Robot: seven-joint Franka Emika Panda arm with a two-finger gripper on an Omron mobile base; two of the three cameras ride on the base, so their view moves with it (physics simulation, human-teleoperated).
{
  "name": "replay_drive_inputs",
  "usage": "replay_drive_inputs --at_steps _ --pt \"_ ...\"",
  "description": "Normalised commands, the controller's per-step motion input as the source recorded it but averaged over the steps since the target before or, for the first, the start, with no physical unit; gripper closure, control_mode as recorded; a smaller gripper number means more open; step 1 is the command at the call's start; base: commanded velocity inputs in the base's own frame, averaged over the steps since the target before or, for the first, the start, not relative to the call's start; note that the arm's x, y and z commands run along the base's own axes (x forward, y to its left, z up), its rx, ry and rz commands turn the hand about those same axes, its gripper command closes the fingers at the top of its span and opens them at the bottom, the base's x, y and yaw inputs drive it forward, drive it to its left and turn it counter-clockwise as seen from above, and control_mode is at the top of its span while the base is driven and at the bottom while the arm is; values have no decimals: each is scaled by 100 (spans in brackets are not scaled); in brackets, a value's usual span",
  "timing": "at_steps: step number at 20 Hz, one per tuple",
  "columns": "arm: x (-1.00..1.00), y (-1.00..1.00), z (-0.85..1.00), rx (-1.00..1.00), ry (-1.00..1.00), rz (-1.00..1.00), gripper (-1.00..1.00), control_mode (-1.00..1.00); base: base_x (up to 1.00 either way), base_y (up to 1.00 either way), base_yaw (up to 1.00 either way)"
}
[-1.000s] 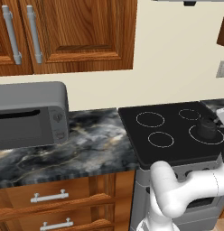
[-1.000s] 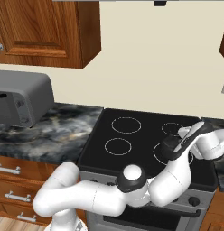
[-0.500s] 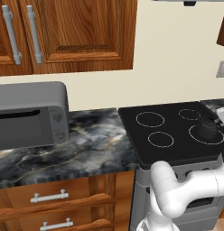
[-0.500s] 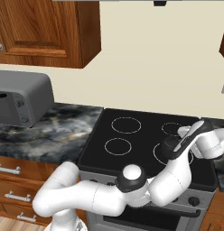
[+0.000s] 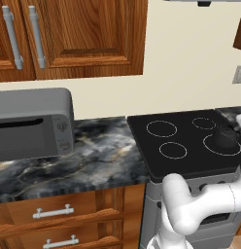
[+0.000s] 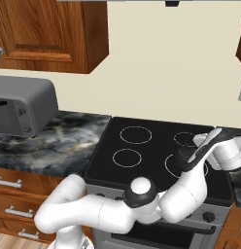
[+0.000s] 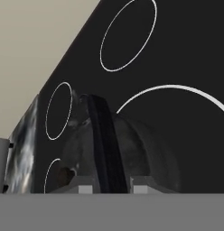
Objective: The kettle is done boiling. Turn off the stove, then wait for 300 timesteps before moving the kettle to the dining table.
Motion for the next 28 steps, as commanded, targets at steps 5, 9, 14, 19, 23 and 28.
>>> replay_drive_inputs --at_steps 5,9,14,19,23,28 --pt "-15 0 29 0 5 -8 100 -100 0 0 0" --pt "-15 0 34 0 5 -8 100 -100 0 0 0" --pt "-18 2 32 0 3 -9 100 -100 0 0 0" --pt "-25 4 35 -2 0 -10 100 -100 0 0 0" --pt "-28 5 35 -4 0 -11 100 -100 0 0 0" --pt "-27 5 34 -4 0 -11 100 -100 0 0 0"
